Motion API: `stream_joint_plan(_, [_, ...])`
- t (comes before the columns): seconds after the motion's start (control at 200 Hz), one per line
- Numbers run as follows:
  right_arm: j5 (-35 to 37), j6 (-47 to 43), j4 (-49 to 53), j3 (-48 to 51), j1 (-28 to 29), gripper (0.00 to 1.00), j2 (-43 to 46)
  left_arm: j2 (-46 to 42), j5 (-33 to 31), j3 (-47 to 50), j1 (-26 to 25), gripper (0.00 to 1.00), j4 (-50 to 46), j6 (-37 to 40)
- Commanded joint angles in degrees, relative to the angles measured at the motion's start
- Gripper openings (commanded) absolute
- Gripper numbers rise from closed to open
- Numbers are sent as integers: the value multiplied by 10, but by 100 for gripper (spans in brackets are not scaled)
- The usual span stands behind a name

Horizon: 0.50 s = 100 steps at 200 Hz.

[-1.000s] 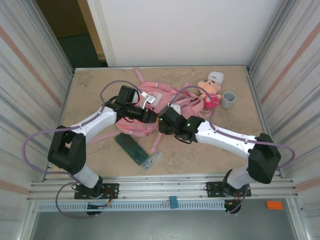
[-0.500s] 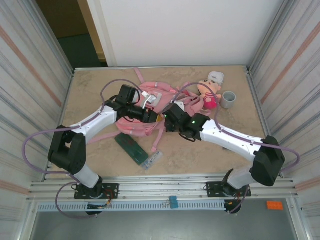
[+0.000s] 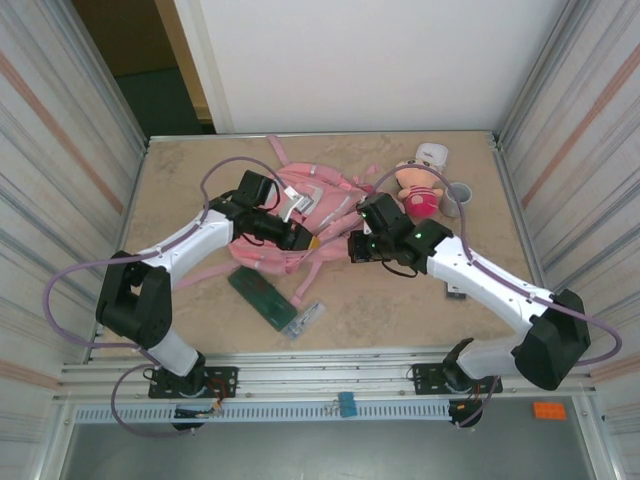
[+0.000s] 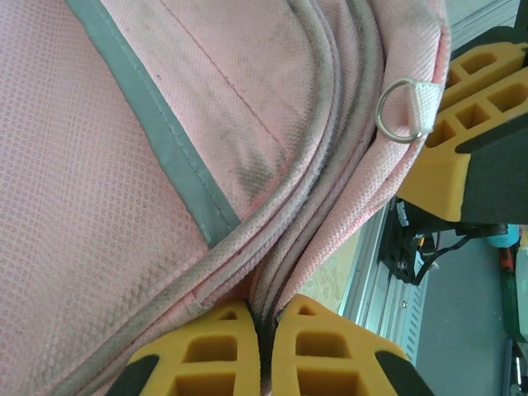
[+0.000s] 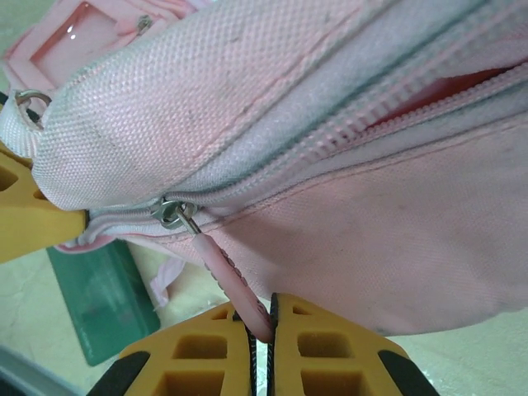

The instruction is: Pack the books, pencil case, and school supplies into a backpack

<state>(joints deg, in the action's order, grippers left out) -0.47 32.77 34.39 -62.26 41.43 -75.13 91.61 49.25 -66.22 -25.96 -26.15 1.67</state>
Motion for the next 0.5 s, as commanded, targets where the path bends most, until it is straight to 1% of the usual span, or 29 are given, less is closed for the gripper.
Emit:
stream_joint_plan(0.0, [-1, -23, 30, 12, -25, 0, 22, -14, -1, -3, 23, 0, -50, 12])
stream_joint_plan(0.1, [-17, -35, 41, 14, -45, 0, 23, -19, -5, 1, 27, 0, -57, 31])
stream_joint_plan(0.231, [-74, -59, 45, 24, -78, 0, 37, -25, -28, 6, 40, 0, -80, 85])
stream_joint_plan(0.266, [-97, -71, 40, 27, -78, 0, 40, -27, -38, 6, 42, 0, -87, 107])
stream_joint_plan(0.321, [-154, -90, 30, 31, -76, 0, 40, -29, -54, 6, 43, 0, -99, 145])
stream_joint_plan(0.381, [-202, -96, 13, 41, -69, 0, 36, -31, -59, 6, 43, 0, -104, 189])
stream_joint_plan(0.436, [-215, -95, -1, 52, -56, 0, 33, -30, -57, 3, 43, 0, -109, 219])
stream_joint_plan(0.496, [-200, -91, -11, 59, -39, 0, 31, -30, -48, -1, 43, 0, -112, 233])
